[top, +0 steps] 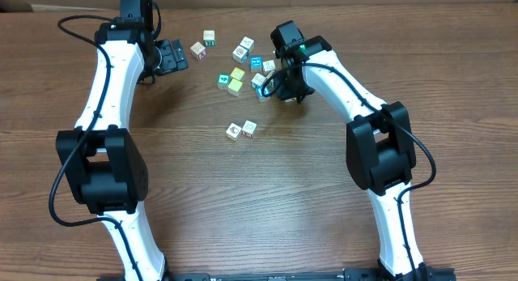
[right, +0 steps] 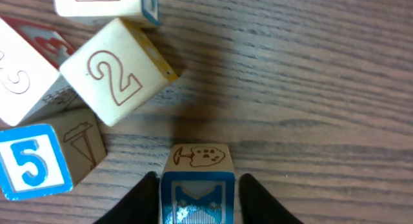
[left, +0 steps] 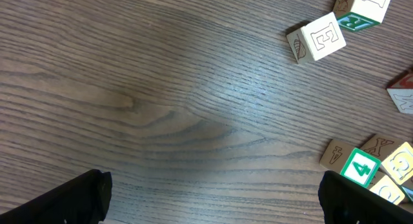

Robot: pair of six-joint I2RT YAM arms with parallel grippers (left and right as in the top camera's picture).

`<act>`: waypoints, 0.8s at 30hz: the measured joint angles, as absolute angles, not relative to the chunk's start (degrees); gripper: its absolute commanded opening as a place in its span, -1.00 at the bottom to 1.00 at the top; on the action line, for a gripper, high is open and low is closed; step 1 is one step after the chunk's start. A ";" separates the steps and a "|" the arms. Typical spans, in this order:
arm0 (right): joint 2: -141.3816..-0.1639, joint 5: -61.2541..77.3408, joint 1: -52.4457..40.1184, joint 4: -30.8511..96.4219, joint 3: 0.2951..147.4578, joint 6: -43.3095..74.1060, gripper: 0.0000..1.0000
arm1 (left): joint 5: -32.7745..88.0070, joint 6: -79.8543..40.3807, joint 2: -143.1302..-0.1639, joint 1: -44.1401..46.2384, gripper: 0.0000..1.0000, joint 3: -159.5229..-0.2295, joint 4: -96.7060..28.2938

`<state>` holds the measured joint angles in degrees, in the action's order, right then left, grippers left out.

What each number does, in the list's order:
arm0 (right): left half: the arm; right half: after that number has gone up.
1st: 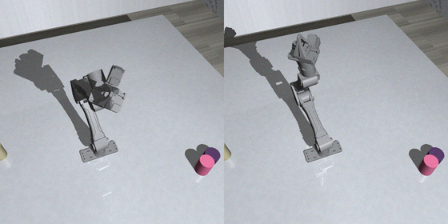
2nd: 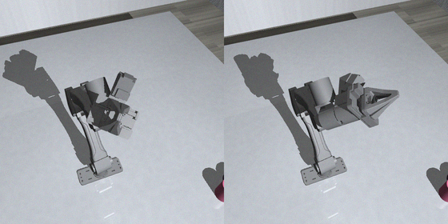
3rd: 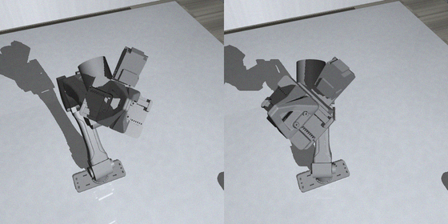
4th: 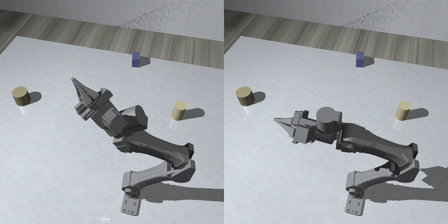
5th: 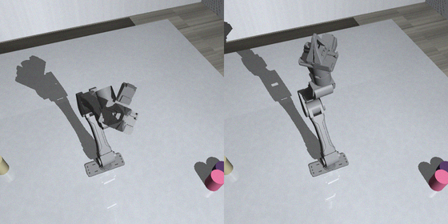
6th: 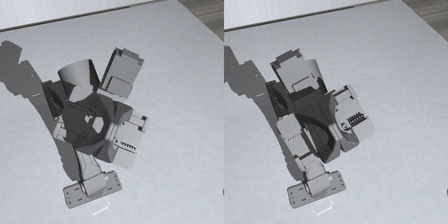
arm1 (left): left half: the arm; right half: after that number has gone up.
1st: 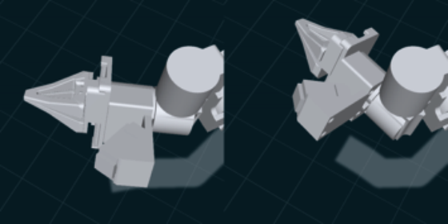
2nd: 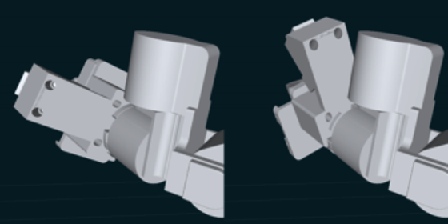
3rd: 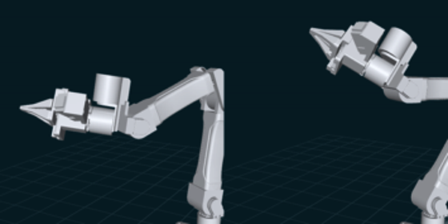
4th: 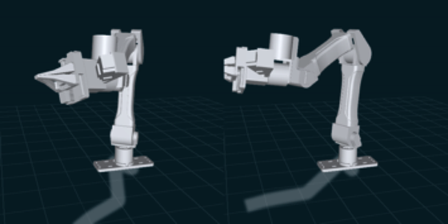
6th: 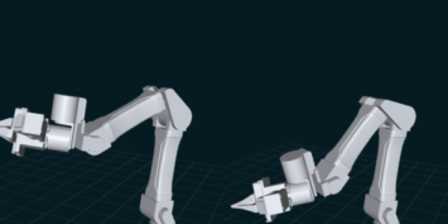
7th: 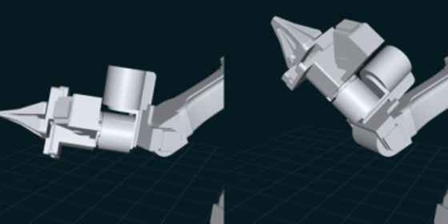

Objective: Form a circle
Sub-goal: 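Lower the right gripper onto the blue X block and close, then lift the blue X block and carry it down toward the acorn block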

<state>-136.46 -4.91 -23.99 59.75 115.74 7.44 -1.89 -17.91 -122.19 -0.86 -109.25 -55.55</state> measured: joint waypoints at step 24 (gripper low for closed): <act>-121.38 4.62 -24.01 77.78 120.40 7.84 -0.53 | -1.89 -17.91 -122.19 -0.86 1.00 -109.25 -55.55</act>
<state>-121.38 4.62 -24.01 77.78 120.40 7.84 -1.89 -17.91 -122.19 -0.86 -109.25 -55.55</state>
